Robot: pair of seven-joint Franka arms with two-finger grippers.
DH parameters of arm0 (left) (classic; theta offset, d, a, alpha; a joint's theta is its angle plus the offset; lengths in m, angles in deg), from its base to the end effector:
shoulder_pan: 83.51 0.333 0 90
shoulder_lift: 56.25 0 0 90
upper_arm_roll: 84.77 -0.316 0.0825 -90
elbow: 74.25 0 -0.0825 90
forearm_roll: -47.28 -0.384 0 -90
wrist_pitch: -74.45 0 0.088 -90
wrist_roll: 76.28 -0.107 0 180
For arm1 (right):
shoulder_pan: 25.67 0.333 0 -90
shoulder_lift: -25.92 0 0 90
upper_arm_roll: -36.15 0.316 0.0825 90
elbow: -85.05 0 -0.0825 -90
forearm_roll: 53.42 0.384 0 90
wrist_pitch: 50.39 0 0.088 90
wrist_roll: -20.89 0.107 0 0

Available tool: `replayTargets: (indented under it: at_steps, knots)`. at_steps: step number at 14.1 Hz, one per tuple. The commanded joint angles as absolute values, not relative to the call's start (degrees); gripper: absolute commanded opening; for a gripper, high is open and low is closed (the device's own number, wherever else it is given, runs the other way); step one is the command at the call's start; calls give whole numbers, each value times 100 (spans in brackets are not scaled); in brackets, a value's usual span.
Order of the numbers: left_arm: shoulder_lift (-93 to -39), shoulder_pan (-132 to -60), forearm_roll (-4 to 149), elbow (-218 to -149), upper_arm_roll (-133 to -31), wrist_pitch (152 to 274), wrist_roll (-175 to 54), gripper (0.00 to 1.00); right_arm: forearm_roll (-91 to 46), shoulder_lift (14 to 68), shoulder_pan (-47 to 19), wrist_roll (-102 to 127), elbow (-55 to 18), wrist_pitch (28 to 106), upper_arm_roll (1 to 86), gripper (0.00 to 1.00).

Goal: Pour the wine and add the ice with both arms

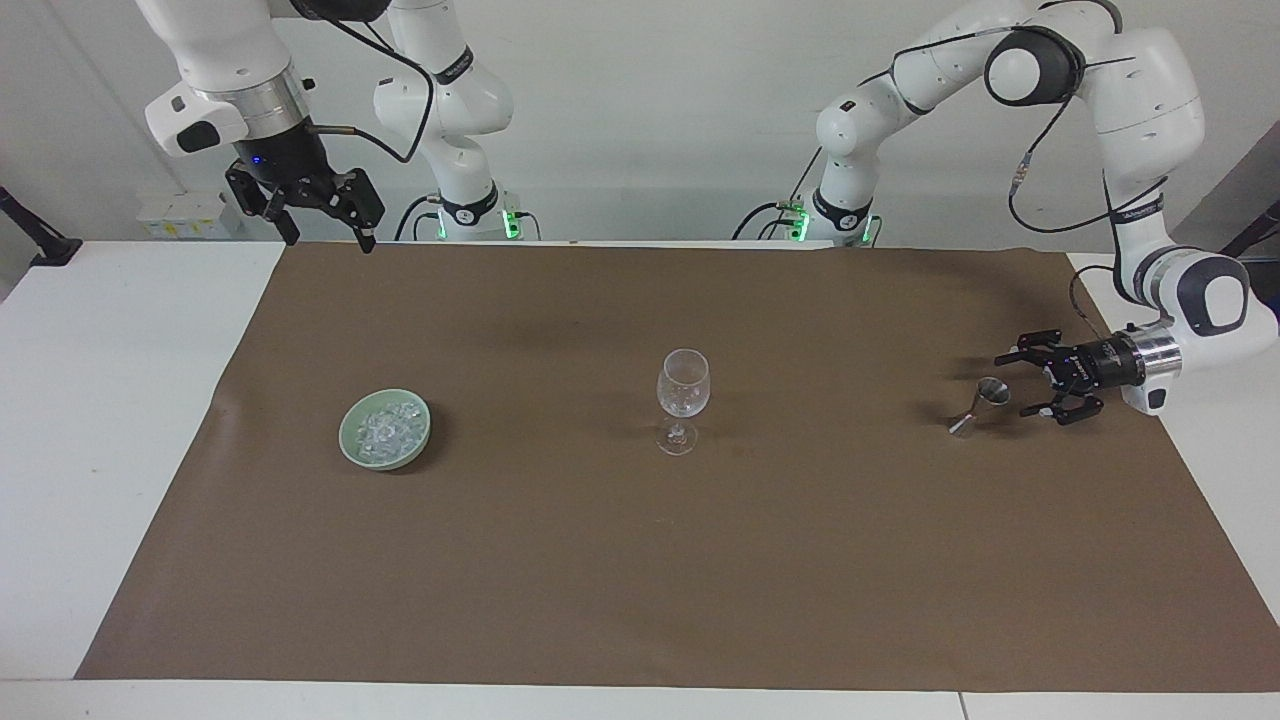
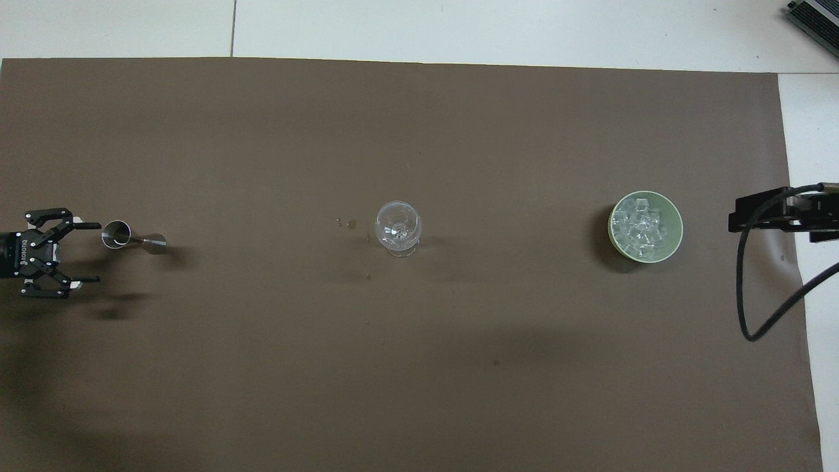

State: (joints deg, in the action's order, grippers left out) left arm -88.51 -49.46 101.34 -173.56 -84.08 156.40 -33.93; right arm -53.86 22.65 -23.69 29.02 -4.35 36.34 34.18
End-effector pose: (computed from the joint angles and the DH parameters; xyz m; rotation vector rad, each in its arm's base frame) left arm 0.5439 0.2442 0.2639 1.4044 1.5085 -1.0260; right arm 0.5310 -0.0014 0.6553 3.1287 -0.2228 0.0170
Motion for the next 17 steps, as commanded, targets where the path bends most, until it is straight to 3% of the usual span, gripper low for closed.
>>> replayTargets:
  at_steps: [1,17]
  knots:
    - [-8956,-4932,10309,-17304,-8362,15811,-3462,100,-5272,2135,-2391,2792,-566,3618,3422,100]
    - [-9096,-5143,10713,-17471,-8318,16251,-3656,100,-5272,2135,-2391,2792,-574,3618,3422,100]
